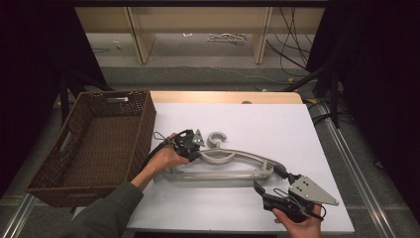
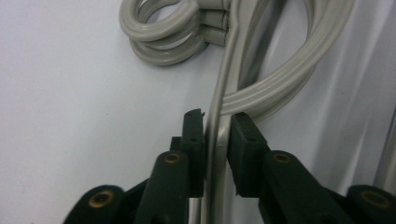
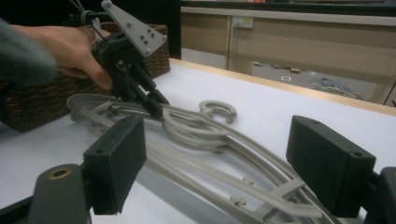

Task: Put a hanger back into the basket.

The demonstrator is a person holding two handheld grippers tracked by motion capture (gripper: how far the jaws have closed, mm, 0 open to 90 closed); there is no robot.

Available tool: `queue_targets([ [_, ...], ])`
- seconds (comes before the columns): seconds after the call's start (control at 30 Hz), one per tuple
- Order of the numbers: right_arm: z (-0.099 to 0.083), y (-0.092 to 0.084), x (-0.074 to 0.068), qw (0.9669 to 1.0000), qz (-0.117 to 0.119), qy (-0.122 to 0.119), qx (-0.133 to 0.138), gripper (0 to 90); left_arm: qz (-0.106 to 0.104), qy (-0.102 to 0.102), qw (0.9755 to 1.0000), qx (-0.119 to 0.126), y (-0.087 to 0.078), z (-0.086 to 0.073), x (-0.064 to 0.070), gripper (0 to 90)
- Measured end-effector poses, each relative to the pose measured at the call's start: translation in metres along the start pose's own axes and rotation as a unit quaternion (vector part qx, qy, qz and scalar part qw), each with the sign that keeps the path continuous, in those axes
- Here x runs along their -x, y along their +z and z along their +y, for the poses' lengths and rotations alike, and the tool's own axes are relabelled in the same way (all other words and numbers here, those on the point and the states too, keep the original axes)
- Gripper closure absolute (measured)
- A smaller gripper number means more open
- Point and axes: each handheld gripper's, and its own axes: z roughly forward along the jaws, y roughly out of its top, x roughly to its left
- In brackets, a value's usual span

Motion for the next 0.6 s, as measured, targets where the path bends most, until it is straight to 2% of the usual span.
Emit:
queue_targets([
  [0.07,0.001,-0.001,0.000,0.9999,-0.002,-0.003,-0.009,21.5,0.002,0.014,0.9999,0.001,-0.001,0.000,0.000,79.0],
  [0.37,0.001,-0.001,0.000,0.9999,0.001,-0.004,-0.012,22.0,-0.007,0.023,0.9990,0.037,-0.019,0.003,0.000,80.5],
  [0.4,0.001,0.000,0.000,1.0000,-0.002,-0.005,-0.005,22.2,-0.006,0.026,0.9990,0.037,-0.021,0.003,0.001,80.7],
  [0.47,0.001,-0.001,0.000,0.9999,0.002,-0.005,-0.011,22.3,-0.016,0.023,0.9987,0.042,-0.024,0.003,0.002,80.8],
  [0.57,0.001,-0.001,0.000,0.9999,0.001,-0.005,-0.009,22.4,-0.019,0.025,0.9980,0.054,-0.029,0.004,0.005,81.1],
  [0.6,0.001,0.000,0.000,1.0000,0.001,-0.005,-0.007,22.4,-0.020,0.020,0.9977,0.062,-0.032,0.005,0.006,81.1],
])
